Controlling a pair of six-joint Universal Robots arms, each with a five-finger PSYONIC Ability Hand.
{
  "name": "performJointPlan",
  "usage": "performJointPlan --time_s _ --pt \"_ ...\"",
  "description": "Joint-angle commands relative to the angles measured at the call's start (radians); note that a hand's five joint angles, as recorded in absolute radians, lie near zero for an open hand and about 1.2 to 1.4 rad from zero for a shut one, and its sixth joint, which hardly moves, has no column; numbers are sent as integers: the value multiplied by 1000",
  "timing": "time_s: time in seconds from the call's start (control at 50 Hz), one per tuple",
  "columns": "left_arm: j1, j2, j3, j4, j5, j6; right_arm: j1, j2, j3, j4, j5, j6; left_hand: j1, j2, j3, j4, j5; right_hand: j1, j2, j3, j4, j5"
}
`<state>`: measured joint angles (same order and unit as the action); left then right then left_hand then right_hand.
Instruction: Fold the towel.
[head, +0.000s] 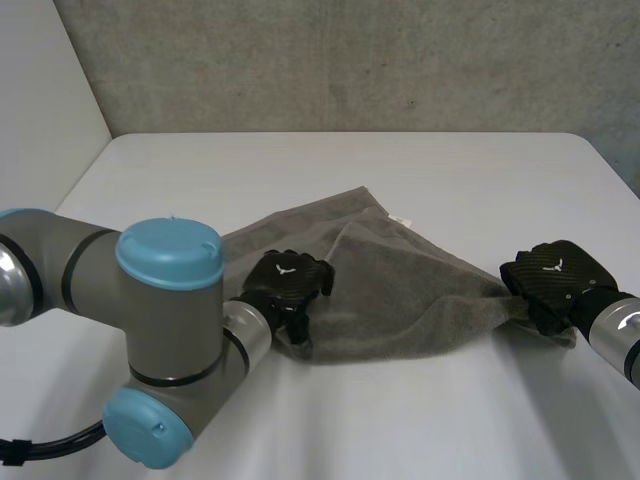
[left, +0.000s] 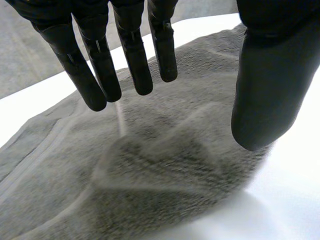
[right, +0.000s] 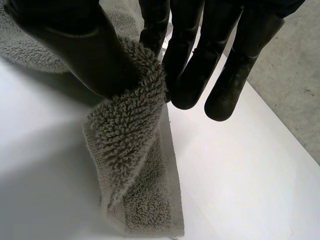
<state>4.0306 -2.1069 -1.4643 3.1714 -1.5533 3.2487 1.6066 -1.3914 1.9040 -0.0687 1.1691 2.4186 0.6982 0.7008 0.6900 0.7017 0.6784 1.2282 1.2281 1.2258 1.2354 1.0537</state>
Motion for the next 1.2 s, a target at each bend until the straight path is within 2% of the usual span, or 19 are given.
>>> performJointPlan --time_s 0.02,0.16,0.38,0.42,0.44,0.48,0.66,0.76,0.8,0.82,0.86,0.92,0.98,1.02,1.08,1.12,1.14,1.18,1.2 --pt "62 11 -27 -2 1 2 -2 3 1 -2 -2 2 -118 -120 -110 -121 -272 -10 -10 -8 -17 -10" --pt "110 5 -57 2 -2 2 -4 6 0 -2 0 -1 -88 -91 -80 -92 -243 -10 -10 -8 -17 -10" --pt "120 -8 -56 9 -1 3 -2 9 4 -2 0 1 20 18 28 17 -134 -10 -10 -8 -17 -10" --pt "119 -13 -53 9 4 3 -1 12 4 -2 0 -1 213 210 221 209 58 -10 -10 -8 -17 -10" --pt "119 -13 -53 9 4 3 -1 12 4 -2 0 -1 214 211 222 211 59 -10 -10 -8 -17 -10" --pt "119 -21 -47 9 9 2 4 12 3 -5 -2 -1 635 632 643 631 480 -7 -7 -5 -14 -7" --pt "119 -50 38 13 12 0 12 14 -66 -36 0 11 698 695 706 695 543 43 43 45 36 43" --pt "134 -56 191 10 1 -9 79 14 -143 -175 12 103 698 695 706 695 543 99 99 101 91 99" --pt "191 -35 289 16 -5 -7 136 -1 -178 -343 47 204 698 695 706 695 543 99 99 101 91 99" --pt "191 -35 289 16 -5 -7 136 -1 -178 -344 47 205 698 695 706 695 543 99 99 101 91 99" --pt "226 8 381 44 -11 -15 154 -49 -197 -483 118 281 698 695 706 695 543 99 99 101 91 99" --pt "232 41 409 68 -21 -20 156 -81 -200 -517 135 304 698 695 706 695 543 99 99 101 91 99" --pt "235 93 420 104 -27 -33 157 -103 -214 -477 136 312 698 695 706 695 543 96 96 98 89 96" --pt "222 117 401 99 -19 -33 159 -113 -224 -337 103 306 698 695 706 695 543 96 96 98 89 96" --pt "211 123 374 93 -14 -35 154 -117 -229 -253 72 297 698 695 706 695 543 96 96 98 89 96" --pt "177 134 284 84 2 -29 145 -124 -226 -75 -21 210 698 695 706 695 543 99 99 101 91 99" --pt "177 134 283 84 2 -29 145 -124 -226 -74 -22 209 698 695 706 695 543 99 99 101 91 99" --pt "148 133 192 73 9 -23 128 -143 -197 117 -95 18 698 695 706 695 543 99 99 101 91 99" --pt "148 133 191 73 9 -23 128 -143 -197 118 -95 17 698 695 706 695 543 99 99 101 91 99"
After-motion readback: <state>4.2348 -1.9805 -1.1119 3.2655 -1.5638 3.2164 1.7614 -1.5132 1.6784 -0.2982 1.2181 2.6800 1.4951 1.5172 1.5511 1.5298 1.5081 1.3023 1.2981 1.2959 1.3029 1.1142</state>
